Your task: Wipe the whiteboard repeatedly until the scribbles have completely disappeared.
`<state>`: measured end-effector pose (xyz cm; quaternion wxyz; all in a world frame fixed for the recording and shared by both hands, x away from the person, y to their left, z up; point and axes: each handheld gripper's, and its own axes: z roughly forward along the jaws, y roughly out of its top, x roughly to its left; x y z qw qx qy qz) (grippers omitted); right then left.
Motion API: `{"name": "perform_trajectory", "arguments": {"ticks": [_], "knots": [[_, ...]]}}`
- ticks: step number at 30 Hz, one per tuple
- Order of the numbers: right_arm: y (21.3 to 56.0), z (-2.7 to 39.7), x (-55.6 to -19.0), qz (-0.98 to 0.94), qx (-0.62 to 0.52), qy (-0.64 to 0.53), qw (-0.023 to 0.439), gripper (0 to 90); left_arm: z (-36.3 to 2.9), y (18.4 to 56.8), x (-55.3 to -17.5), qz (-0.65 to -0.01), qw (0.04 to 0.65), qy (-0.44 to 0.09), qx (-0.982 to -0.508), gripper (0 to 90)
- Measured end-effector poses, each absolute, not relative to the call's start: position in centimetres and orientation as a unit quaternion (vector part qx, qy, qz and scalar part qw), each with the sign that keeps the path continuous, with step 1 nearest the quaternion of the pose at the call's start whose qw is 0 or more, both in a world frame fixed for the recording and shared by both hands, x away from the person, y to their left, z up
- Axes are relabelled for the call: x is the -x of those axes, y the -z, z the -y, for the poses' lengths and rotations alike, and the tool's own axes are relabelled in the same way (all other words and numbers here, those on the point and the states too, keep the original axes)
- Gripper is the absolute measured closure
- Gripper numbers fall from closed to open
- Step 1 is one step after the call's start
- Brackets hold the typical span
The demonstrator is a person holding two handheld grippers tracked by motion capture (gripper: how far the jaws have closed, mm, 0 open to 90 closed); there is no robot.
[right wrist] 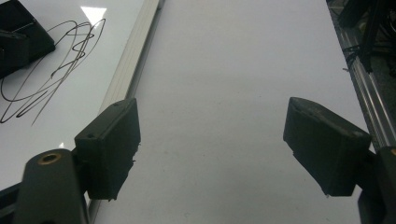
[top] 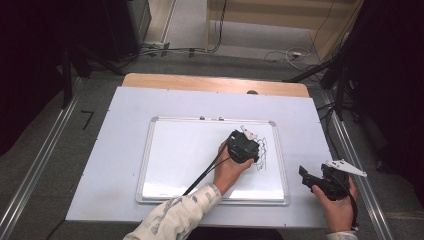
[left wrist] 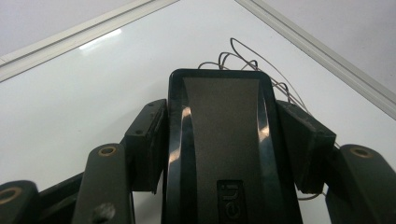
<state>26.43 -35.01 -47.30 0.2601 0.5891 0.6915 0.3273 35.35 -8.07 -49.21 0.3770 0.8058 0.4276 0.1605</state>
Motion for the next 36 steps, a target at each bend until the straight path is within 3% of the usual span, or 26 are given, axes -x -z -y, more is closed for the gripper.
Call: {"name": "perform_trajectory", "arguments": {"ticks": [36], "knots": [[47.3, 34.9, -26.3, -0.692, -0.588, -0.328, 0.261, 17.6, 8.0, 49.2, -37.8, -0.447, 0.373, -0.171, -0.795, 40.3]]}}
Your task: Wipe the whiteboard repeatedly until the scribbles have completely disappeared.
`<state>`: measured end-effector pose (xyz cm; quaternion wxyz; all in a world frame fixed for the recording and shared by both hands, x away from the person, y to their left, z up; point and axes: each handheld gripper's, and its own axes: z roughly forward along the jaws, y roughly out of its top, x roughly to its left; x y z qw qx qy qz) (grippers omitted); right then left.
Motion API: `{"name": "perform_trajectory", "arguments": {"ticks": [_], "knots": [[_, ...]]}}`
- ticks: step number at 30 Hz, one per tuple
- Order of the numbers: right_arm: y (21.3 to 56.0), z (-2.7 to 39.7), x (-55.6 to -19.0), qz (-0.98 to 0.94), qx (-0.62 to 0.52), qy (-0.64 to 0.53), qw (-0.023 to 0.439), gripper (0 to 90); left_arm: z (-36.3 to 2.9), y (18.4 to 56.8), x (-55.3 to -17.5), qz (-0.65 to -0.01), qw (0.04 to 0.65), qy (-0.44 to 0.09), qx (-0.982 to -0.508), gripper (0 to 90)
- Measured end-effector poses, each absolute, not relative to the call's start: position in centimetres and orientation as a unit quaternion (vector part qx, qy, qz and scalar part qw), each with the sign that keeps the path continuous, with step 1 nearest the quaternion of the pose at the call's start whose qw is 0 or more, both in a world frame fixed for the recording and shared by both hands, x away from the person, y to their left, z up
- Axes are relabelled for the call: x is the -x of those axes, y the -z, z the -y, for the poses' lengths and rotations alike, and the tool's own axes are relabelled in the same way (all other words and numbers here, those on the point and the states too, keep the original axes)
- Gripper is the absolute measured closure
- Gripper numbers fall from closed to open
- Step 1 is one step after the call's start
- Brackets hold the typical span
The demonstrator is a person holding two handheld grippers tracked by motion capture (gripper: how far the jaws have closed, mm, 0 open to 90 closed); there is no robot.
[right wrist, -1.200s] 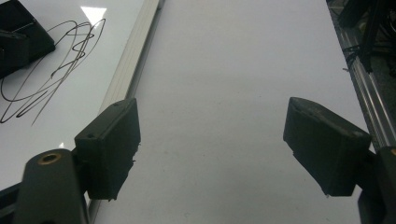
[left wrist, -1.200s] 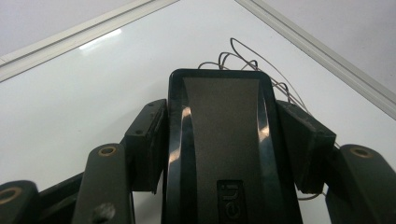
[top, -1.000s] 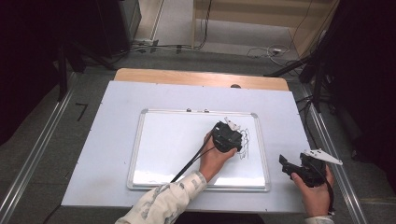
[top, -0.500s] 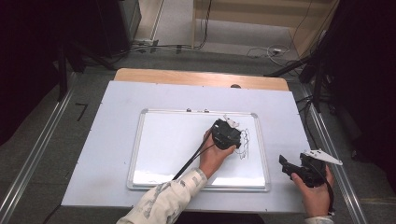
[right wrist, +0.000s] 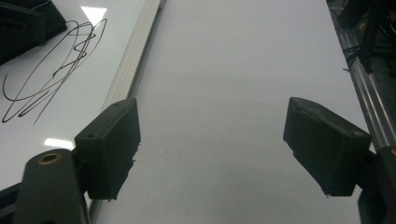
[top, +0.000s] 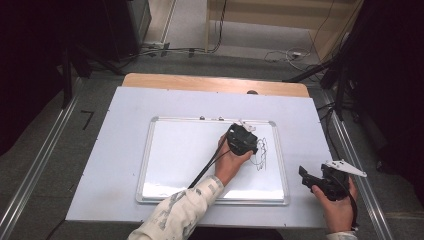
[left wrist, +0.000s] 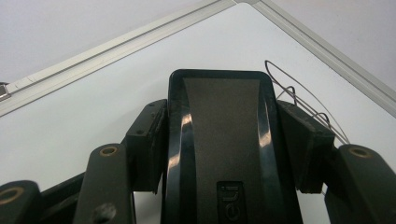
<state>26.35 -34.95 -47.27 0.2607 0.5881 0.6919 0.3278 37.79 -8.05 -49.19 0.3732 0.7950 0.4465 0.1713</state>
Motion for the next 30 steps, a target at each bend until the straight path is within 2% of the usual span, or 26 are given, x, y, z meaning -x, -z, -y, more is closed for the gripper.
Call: {"name": "perform_trajectory", "arguments": {"ticks": [30], "knots": [[47.3, 34.8, -26.5, -0.694, -0.586, -0.326, 0.261, 17.6, 10.5, 49.2, -35.8, -0.426, 0.37, -0.166, -0.808, 40.2]]}}
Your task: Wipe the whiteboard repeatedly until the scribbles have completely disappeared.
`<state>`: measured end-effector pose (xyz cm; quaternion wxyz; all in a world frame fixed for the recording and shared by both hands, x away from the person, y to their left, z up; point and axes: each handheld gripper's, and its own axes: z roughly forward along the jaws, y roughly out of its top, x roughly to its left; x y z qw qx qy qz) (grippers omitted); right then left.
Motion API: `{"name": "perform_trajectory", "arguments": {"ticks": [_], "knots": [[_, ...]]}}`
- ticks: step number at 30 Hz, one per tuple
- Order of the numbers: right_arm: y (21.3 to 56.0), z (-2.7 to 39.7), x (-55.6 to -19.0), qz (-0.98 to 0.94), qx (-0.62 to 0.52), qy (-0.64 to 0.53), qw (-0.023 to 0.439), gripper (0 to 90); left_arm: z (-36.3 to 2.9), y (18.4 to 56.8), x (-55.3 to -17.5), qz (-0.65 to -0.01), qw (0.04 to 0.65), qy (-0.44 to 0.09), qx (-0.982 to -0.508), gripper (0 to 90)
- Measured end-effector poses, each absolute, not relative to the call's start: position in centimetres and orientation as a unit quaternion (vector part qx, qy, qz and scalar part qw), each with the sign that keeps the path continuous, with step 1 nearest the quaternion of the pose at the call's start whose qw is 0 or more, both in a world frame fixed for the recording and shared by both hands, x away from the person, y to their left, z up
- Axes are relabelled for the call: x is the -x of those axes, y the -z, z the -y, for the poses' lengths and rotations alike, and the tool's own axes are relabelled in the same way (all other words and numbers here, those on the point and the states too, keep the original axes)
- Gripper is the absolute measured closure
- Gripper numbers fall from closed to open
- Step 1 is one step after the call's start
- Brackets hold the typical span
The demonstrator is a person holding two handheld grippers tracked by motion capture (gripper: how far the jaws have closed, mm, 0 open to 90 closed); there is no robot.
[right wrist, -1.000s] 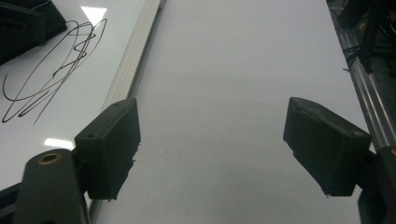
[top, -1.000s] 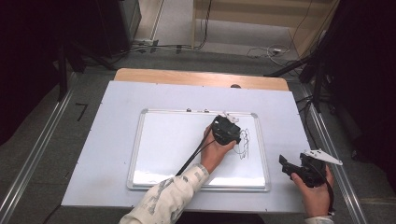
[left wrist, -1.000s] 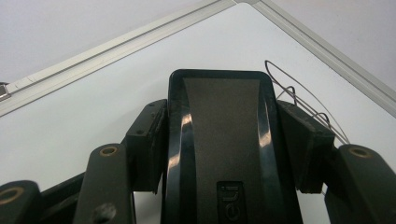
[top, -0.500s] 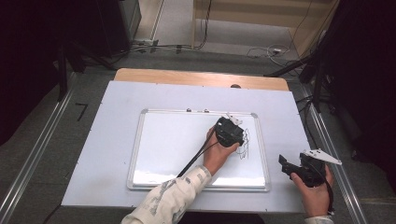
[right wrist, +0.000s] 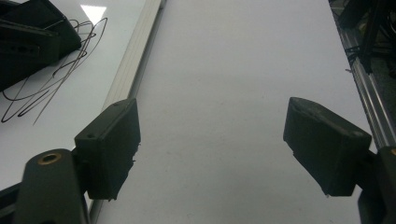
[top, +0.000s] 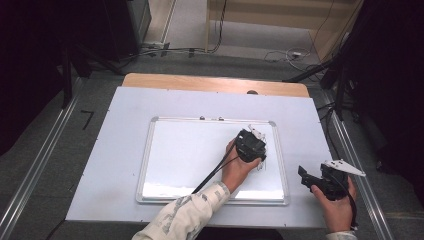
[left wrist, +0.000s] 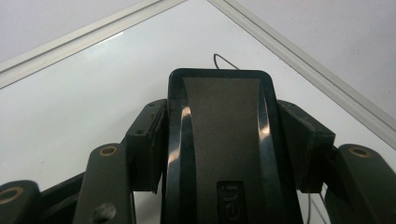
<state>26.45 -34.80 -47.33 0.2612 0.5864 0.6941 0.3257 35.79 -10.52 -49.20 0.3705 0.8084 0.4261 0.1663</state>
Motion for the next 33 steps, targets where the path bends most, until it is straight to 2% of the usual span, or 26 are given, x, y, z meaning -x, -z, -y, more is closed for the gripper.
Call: {"name": "perform_trajectory", "arguments": {"ticks": [33], "knots": [[47.3, 34.8, -26.5, -0.693, -0.588, -0.326, 0.261, 17.6, 11.9, 49.2, -34.3, -0.411, 0.37, -0.159, -0.818, 40.2]]}}
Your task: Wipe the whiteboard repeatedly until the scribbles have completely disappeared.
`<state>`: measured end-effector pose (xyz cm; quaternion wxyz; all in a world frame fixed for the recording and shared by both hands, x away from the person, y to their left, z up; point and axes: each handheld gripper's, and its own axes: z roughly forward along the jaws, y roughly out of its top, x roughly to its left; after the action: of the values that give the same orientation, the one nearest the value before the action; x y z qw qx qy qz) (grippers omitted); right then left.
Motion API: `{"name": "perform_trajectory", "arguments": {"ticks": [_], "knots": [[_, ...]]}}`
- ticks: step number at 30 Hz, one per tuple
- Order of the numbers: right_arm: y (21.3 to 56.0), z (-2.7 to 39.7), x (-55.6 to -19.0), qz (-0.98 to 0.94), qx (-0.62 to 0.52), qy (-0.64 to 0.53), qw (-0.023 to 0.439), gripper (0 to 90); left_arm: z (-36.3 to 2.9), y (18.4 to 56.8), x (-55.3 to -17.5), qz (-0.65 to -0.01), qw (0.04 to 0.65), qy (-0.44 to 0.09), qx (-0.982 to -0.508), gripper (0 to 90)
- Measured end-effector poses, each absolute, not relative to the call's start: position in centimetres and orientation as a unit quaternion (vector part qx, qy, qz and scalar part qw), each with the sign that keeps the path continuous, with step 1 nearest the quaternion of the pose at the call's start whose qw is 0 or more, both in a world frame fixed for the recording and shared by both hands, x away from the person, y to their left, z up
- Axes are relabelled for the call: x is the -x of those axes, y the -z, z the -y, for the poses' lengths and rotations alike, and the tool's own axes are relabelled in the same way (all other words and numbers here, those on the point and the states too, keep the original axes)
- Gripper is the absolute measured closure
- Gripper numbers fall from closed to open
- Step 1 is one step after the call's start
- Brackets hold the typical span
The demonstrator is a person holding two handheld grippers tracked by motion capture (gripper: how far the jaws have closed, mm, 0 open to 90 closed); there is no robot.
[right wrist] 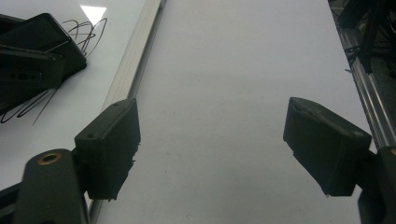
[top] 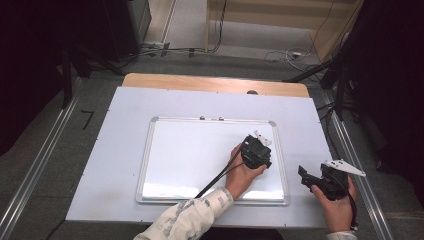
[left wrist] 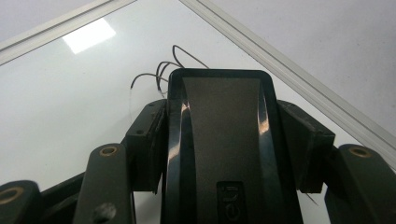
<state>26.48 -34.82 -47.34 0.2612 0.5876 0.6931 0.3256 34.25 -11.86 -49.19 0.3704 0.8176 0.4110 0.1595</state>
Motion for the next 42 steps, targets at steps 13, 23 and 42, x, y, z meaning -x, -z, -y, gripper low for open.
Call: {"name": "perform_trajectory", "arguments": {"ticks": [13, 23, 42], "knots": [[47.3, 35.0, -26.3, -0.691, -0.589, -0.327, 0.261, 17.6, 11.7, 49.2, -35.4, -0.42, 0.374, -0.161, -0.811, 40.2], [47.3, 35.1, -26.4, -0.691, -0.588, -0.328, 0.262, 17.6, 11.7, 49.2, -35.3, -0.412, 0.373, -0.171, -0.814, 40.2], [47.4, 35.1, -26.4, -0.691, -0.589, -0.327, 0.262, 17.6, 11.7, 49.2, -35.0, -0.408, 0.376, -0.174, -0.814, 40.2]]}}
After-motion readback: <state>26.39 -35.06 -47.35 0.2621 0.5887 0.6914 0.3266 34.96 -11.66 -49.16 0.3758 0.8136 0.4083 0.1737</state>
